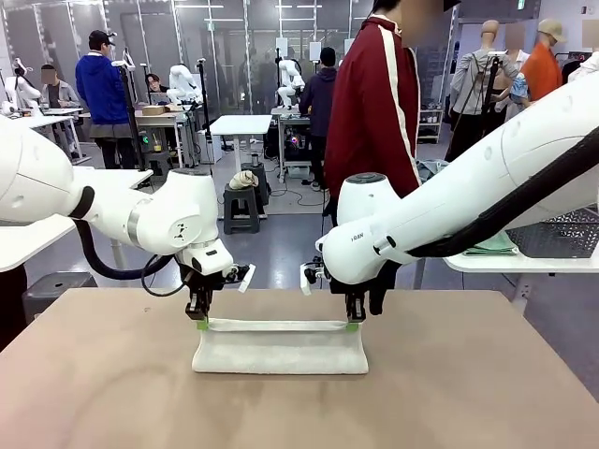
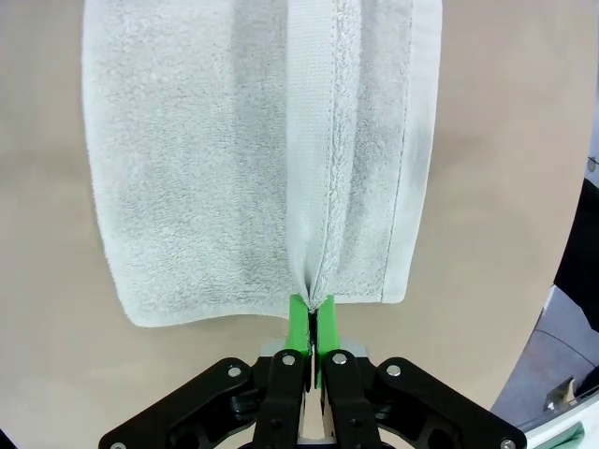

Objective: Fold the towels and place them in the basket.
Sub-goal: When a person lays out a Towel with hook on the table, fold it in half twice.

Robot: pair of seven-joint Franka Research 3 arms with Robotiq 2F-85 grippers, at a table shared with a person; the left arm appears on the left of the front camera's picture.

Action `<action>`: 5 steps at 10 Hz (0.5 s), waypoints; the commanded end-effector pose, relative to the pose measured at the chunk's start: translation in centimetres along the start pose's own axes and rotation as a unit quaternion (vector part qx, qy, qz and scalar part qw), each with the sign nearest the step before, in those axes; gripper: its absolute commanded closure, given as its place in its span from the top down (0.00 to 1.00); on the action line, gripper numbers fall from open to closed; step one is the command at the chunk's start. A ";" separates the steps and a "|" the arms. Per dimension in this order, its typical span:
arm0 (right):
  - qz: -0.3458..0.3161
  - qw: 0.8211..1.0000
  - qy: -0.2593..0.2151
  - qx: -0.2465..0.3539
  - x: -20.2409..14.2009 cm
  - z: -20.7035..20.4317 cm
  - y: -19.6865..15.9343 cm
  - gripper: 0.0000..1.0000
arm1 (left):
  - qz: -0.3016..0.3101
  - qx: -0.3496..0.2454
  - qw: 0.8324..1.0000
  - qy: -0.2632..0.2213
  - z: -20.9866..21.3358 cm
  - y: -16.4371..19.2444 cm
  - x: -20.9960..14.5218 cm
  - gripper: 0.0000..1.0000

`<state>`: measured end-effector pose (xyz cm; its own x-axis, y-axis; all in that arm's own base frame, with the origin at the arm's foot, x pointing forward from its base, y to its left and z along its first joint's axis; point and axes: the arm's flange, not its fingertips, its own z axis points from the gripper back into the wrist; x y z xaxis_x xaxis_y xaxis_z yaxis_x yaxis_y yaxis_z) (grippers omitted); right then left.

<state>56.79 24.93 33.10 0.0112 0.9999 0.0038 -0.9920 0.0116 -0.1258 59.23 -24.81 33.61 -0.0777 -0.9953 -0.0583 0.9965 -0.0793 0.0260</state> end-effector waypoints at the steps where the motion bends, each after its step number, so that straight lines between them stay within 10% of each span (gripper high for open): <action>1: -0.004 1.000 0.005 -0.009 -0.6 -0.6 -0.8 0.04 | 0.009 0.021 1.000 0.021 -0.3 1.1 0.2 0.07; 5: 0.002 1.000 -0.003 -0.023 -1.0 0.3 -0.9 0.44 | 0.024 0.057 0.998 0.020 0.7 1.0 -0.4 0.45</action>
<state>57.68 24.18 32.95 0.0204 0.9998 0.0087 -0.9897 0.0214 -0.1414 60.43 -25.10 34.04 -0.0401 -0.9960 -0.0799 0.9940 -0.0479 0.0982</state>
